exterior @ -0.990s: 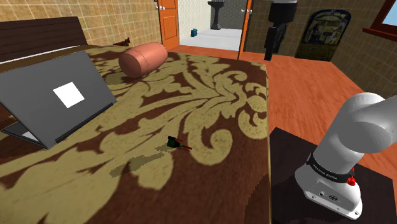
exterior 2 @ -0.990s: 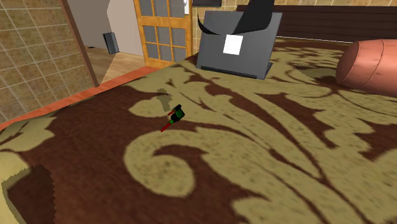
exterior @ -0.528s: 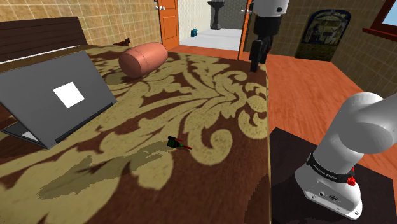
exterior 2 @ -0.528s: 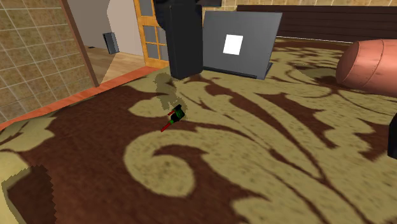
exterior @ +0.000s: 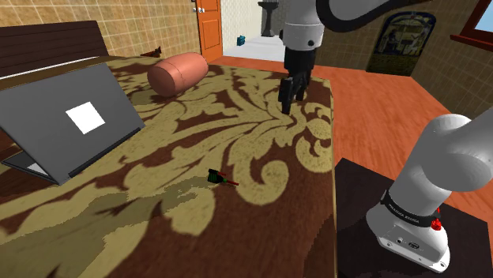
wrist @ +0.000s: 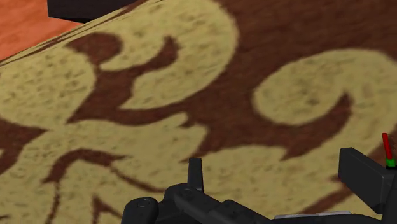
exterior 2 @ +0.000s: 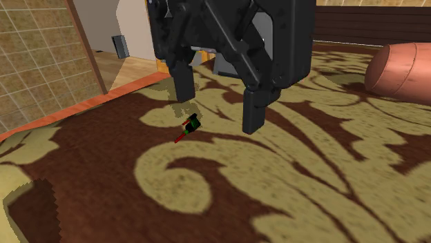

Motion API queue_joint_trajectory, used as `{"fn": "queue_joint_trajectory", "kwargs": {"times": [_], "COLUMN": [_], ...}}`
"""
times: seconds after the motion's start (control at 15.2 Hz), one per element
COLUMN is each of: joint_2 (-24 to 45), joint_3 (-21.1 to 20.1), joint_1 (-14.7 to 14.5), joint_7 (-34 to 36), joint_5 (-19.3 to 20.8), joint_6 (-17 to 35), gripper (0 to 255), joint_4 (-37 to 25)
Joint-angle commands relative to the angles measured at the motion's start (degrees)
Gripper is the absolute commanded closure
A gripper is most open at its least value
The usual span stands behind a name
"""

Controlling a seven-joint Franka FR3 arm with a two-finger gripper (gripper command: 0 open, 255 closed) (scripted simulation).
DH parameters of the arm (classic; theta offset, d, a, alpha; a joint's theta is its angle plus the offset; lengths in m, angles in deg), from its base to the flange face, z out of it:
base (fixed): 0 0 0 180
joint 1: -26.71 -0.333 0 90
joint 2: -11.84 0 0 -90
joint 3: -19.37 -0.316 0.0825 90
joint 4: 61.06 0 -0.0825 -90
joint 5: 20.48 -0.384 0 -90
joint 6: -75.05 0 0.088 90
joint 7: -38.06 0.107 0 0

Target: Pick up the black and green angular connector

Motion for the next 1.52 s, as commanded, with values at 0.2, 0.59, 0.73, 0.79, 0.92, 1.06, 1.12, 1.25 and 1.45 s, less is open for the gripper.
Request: {"fn": "queue_joint_trajectory", "kwargs": {"times": [0.2, 0.59, 0.73, 0.79, 0.92, 1.06, 1.12, 1.25, 1.45], "joint_2": [7.3, 18.1, 22.2, 24.3, 28.7, 33.3, 35.7, 40.4, 43.0], "joint_3": [-5.2, -11.3, -13.2, -14.0, -15.5, -16.6, -17.0, -17.4, -17.1], "joint_1": [-1.0, -1.5, -1.7, -1.8, -2.2, -3.0, -3.6, -5.0, -5.8], "joint_7": [5.9, 13.9, 17.0, 18.6, 22.0, 25.4, 27.1, 30.5, 32.2], "joint_5": [-0.4, 2.2, 3.9, 5.0, 7.6, 10.5, 12.0, 15.2, 17.1], "joint_6": [6.5, 13.2, 15.0, 15.9, 17.3, 18.4, 18.8, 19.3, 20.7], "gripper": [0, 0, 0, 0, 0, 0, 0, 0, 0], "joint_4": [-1.1, -5.1, -7.0, -8.1, -10.4, -13.1, -14.6, -17.8, -18.4]}}
